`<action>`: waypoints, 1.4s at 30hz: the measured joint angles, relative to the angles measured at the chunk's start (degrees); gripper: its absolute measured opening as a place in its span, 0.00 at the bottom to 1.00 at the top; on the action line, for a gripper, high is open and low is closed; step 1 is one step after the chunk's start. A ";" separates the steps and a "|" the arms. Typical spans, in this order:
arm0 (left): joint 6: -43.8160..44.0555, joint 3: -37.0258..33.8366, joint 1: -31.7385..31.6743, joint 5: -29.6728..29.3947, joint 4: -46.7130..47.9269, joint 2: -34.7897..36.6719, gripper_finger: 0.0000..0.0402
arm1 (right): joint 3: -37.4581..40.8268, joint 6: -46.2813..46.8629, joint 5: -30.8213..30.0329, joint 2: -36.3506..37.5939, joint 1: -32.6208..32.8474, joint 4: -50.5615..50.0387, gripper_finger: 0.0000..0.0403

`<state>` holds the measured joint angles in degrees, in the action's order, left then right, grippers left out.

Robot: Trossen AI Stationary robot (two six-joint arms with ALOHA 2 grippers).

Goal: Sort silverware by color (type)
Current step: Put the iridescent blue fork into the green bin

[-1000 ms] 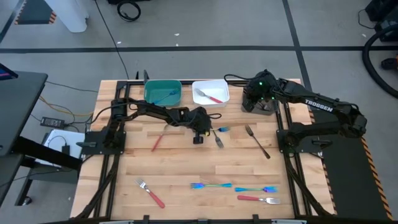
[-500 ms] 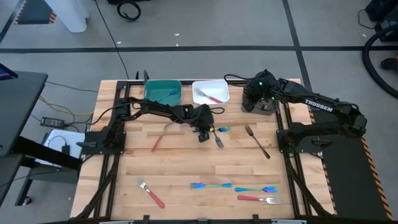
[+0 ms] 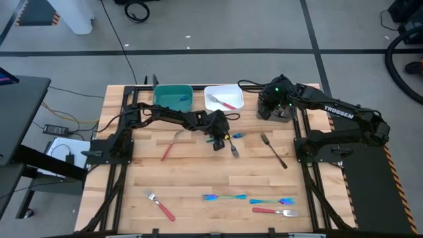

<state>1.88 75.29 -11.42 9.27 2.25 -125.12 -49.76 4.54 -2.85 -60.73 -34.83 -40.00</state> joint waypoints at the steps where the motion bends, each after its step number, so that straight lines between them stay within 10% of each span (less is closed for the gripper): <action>1: -0.35 -0.03 0.00 0.07 0.18 0.30 0.03 | 0.00 0.00 0.00 0.00 0.00 -0.01 0.28; 26: -7.44 -0.35 0.73 -0.17 5.94 9.51 0.00 | 0.02 -0.61 -0.02 0.00 0.02 0.00 0.28; 42: -9.07 -0.22 2.40 -1.37 -2.66 9.40 0.22 | 0.02 0.28 -0.02 0.00 0.00 -0.57 0.28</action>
<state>-7.19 75.07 -9.02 7.90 -0.41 -115.72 -49.74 4.82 -2.87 -60.73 -34.83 -40.57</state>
